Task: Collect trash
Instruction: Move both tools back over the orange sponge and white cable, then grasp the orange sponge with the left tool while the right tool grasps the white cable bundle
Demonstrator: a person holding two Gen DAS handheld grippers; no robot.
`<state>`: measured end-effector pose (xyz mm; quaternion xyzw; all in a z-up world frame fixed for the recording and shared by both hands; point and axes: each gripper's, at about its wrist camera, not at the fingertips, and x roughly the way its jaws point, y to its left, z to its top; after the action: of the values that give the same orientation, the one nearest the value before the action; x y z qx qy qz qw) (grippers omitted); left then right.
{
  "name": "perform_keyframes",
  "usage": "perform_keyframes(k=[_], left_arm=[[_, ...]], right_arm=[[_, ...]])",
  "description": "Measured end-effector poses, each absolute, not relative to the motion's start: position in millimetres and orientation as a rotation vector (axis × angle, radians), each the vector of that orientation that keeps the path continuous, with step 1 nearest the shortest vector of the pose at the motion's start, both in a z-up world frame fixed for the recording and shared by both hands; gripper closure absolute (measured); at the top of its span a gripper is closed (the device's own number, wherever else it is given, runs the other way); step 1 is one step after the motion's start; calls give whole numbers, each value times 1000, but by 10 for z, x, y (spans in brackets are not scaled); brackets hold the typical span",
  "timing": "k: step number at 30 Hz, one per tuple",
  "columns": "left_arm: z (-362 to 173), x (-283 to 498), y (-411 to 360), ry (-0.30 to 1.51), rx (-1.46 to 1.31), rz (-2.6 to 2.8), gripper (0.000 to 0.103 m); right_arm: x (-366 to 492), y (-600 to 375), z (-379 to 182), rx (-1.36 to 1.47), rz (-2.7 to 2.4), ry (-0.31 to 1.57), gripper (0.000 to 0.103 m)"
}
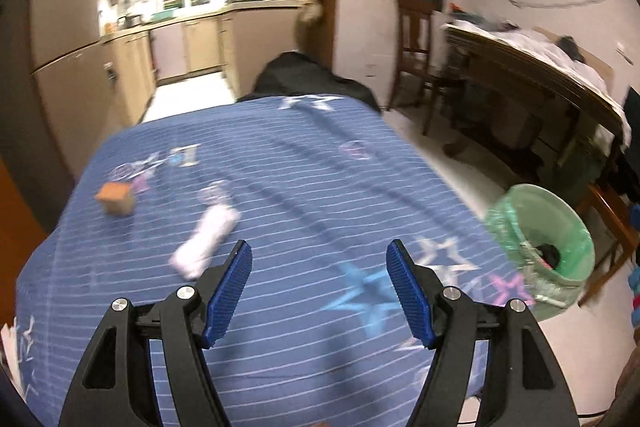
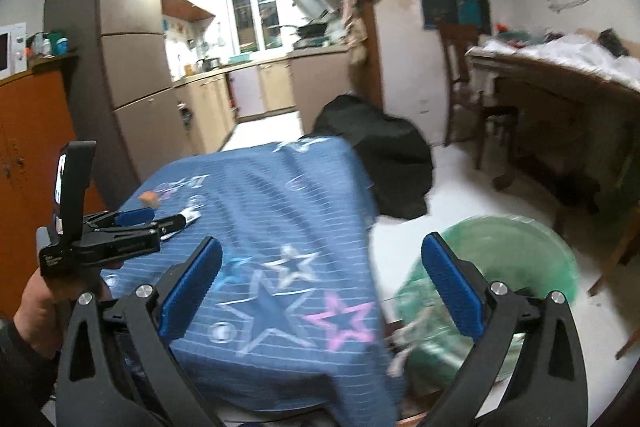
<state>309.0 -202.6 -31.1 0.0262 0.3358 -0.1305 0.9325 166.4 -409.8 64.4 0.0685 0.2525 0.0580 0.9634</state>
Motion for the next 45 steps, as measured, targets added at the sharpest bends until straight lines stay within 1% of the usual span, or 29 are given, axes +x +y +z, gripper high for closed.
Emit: perform_keyframes(k=[3,8,11,12,17,21,28,29,30,32,34,35,39,45], left_arm=[[-297,3141,-1560,685,35,-200,33],[-364,3578,-619,735,-3,-74,30],[-411,3912,-123,769,-25,-34,26],[-452,4048,4,788,-35,-39,22],[-660,4478,212,856,-18,-77,21],[-755,4699,173,858,-14,-121,21],[-867,4923,131,834,-14,-69,22],[-876,4939,163,834,-28,-68,27],[-887,4975,190,837,-34,-69,44],[-890,4969,221,839,-50,-75,48],[-862,4893,206,822,-31,-55,50],[-838,4844,201,812,-33,-57,50],[-719,4556,213,777,-89,-61,50],[-587,4303,231,730,-137,-53,50]], right_arm=[[1725,-3901,608,143,158,542,6],[1807,-3551,549,126,219,585,6],[1895,-3395,505,126,241,612,6],[1947,-3327,479,131,252,627,6],[2136,-3059,378,122,290,676,6],[2372,-2795,273,119,334,728,6],[2871,-2475,110,200,421,809,6],[2925,-2443,89,216,433,820,7],[2999,-2394,67,233,450,833,10],[3183,-2255,-11,256,462,869,32],[3337,-2162,-65,283,460,897,43],[3376,-2129,-82,290,455,907,45],[3599,-1880,-116,286,420,923,45],[3787,-1480,-205,155,304,949,45]])
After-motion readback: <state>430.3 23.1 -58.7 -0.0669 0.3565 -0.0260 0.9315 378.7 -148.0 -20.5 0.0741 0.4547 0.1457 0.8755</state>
